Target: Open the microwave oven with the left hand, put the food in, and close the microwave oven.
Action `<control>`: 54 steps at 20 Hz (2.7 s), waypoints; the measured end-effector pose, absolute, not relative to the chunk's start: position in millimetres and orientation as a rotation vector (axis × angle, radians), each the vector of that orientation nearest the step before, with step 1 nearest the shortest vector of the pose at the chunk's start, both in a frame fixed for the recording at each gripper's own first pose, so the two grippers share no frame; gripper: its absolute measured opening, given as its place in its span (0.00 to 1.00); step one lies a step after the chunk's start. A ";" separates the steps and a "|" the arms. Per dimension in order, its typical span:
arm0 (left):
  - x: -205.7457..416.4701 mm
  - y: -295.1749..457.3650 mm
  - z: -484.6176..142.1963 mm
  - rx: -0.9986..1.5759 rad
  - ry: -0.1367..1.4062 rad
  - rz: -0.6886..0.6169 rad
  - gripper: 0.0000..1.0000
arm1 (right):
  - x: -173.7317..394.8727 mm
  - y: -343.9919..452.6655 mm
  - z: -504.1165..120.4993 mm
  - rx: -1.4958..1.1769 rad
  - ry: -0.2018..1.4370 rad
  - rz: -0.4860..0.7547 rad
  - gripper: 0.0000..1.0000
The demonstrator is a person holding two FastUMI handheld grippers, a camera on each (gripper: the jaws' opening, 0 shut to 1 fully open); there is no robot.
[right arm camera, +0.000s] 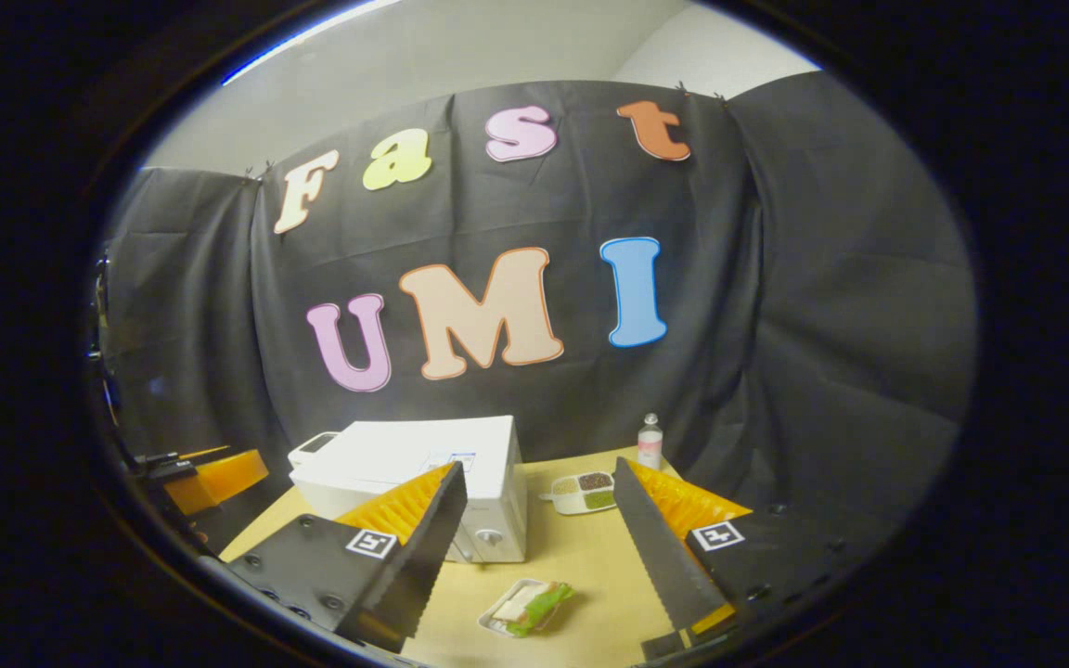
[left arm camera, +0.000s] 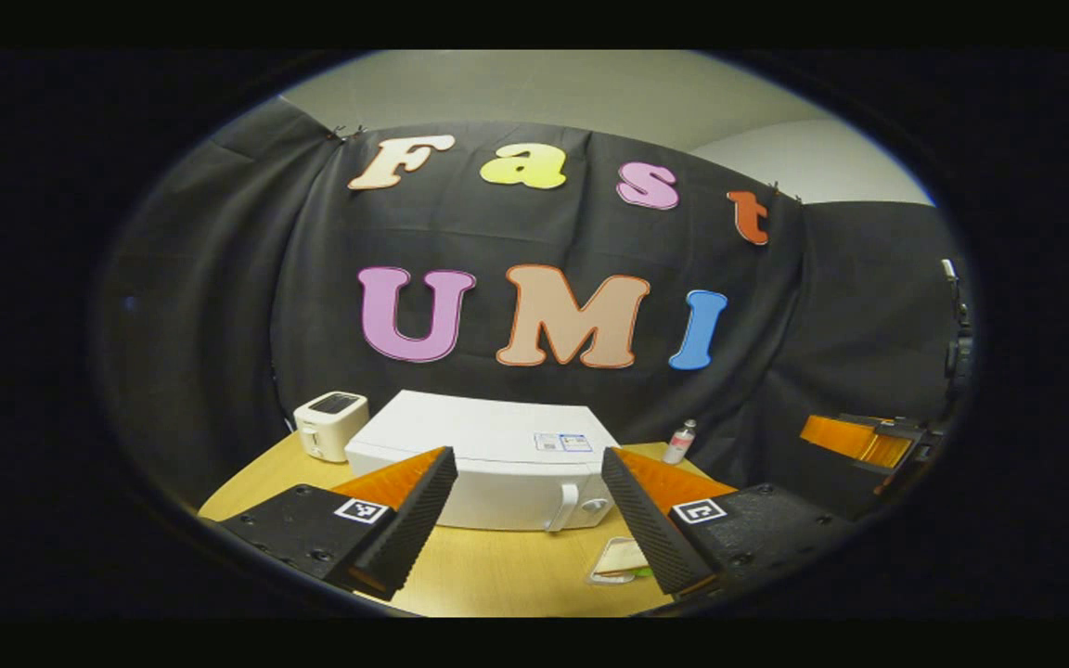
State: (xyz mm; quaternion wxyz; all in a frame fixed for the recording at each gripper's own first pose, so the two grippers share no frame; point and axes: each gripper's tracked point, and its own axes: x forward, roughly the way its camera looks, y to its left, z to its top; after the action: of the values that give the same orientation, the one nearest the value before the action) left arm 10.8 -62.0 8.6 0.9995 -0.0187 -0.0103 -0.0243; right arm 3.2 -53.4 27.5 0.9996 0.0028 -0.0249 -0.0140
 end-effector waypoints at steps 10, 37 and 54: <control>18.9 -73.0 -30.8 0.003 0.077 -0.147 0.95 | -4.0 -40.1 14.4 0.003 -0.026 -0.024 0.92; 163.9 -134.3 -261.4 0.050 0.606 -0.311 0.94 | -49.8 -87.3 -31.7 0.085 0.072 -0.289 0.99; 208.3 -120.9 -287.3 0.074 0.713 -0.139 0.59 | -31.3 -93.1 -61.4 0.058 0.162 -0.260 0.99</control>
State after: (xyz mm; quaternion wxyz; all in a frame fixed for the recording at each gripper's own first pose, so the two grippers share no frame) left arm 208.3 -120.9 -287.3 0.9341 0.0363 0.3487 -0.0680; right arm -31.3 -93.1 -61.4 0.9879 0.0288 0.0809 -0.1294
